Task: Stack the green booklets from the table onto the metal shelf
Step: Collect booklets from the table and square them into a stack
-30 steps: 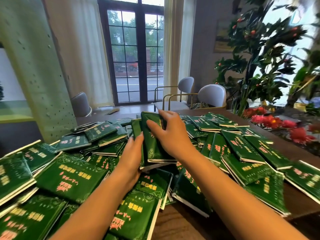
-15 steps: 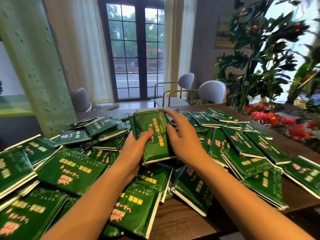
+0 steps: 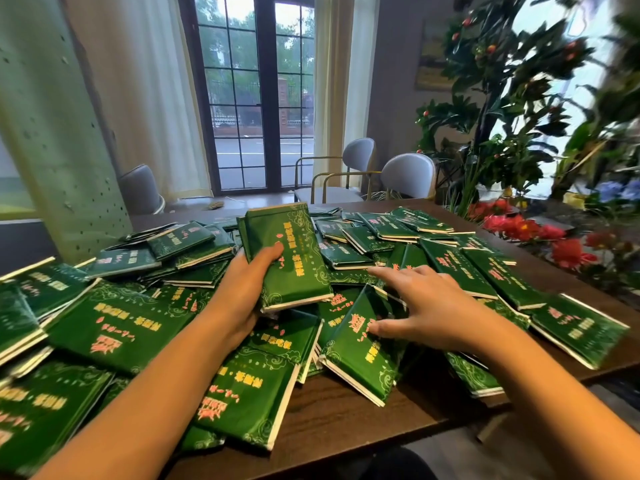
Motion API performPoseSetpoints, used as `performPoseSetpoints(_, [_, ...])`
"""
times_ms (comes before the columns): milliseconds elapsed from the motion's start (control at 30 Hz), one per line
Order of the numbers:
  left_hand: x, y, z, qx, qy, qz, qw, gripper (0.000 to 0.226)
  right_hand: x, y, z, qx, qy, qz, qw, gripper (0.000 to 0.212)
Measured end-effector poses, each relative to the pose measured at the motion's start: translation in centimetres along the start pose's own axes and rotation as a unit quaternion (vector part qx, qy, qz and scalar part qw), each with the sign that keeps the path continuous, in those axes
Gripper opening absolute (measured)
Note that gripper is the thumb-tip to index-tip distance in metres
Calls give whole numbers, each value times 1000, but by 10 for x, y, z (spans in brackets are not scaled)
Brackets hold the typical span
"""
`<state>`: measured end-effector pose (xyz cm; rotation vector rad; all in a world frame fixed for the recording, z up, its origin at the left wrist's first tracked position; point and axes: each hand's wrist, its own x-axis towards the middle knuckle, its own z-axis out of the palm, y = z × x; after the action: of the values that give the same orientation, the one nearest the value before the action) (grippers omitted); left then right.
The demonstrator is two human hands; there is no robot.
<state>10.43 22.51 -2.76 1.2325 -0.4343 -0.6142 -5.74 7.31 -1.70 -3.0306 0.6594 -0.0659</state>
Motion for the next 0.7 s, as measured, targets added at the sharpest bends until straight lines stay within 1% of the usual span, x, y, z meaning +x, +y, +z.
performPoseSetpoints(67, [0,0,0,1,1,-1,1000,38,-2,0,3,-1,-21,-1,1000,92])
performPoseSetpoints(200, [-1,0,1,2,0,-3,1000,39,0,0,8,2,-20,-18,1000,93])
performPoseSetpoints(267, [-2,0,0,1,-1,-3,1000,39,2,0,10,35,-19,-34,999,93])
performPoseSetpoints(333, [-2,0,0,1,-2,-3,1000,38,3,-1,11,93,-14,-43,995,98])
performPoseSetpoints(467, [-1,0,0,-5,-6,-2,1000,37,3,-3,10,171,45,-70,982,103])
performPoseSetpoints(600, [0,0,-1,-1,-18,16,1000,31,7,-1,9,213,120,-108,964,96])
performPoseSetpoints(667, [1,0,-1,-3,-19,27,999,28,12,2,6,281,155,-109,941,88])
performPoseSetpoints(700, [2,0,-2,-7,-14,32,999,26,15,3,3,329,175,-106,922,81])
